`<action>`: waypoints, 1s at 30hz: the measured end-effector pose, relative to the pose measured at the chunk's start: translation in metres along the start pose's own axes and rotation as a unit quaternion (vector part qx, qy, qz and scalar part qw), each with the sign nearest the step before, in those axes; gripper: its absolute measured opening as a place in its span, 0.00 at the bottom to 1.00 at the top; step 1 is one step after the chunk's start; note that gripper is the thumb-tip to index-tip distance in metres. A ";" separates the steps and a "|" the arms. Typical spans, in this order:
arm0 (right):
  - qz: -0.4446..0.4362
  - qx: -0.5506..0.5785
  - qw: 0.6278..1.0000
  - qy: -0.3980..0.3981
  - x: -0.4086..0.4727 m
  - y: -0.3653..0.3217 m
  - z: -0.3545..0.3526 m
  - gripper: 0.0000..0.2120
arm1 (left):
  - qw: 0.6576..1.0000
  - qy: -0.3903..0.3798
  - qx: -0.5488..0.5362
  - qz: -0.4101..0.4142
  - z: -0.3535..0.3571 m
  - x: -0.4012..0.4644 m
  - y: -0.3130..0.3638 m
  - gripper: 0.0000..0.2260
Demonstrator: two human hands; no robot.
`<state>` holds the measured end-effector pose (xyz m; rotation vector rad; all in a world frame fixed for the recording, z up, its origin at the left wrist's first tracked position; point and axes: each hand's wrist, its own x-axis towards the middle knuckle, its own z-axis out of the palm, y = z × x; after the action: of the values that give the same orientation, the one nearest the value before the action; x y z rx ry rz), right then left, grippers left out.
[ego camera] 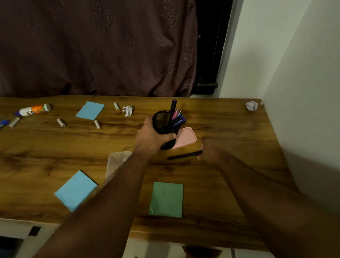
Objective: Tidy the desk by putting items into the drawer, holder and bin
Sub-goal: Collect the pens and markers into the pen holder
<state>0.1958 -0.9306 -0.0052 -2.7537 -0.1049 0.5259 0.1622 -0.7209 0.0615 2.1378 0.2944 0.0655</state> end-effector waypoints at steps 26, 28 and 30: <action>-0.233 0.003 0.961 0.150 -0.094 -0.103 -0.166 0.08 | 0.997 -0.031 0.022 0.063 -0.030 -0.044 0.006 0.38; -0.237 -0.034 0.961 0.138 -0.100 -0.114 -0.145 0.09 | 0.997 -0.040 0.014 0.069 -0.037 -0.056 0.002 0.38; -0.243 -0.067 0.957 0.142 -0.105 -0.124 -0.127 0.09 | 0.996 -0.048 0.002 0.070 -0.042 -0.069 -0.002 0.38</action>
<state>0.1442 -0.8670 0.1844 -2.7511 -0.7465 -0.0118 0.0881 -0.7014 0.0874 2.1552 0.0888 0.0420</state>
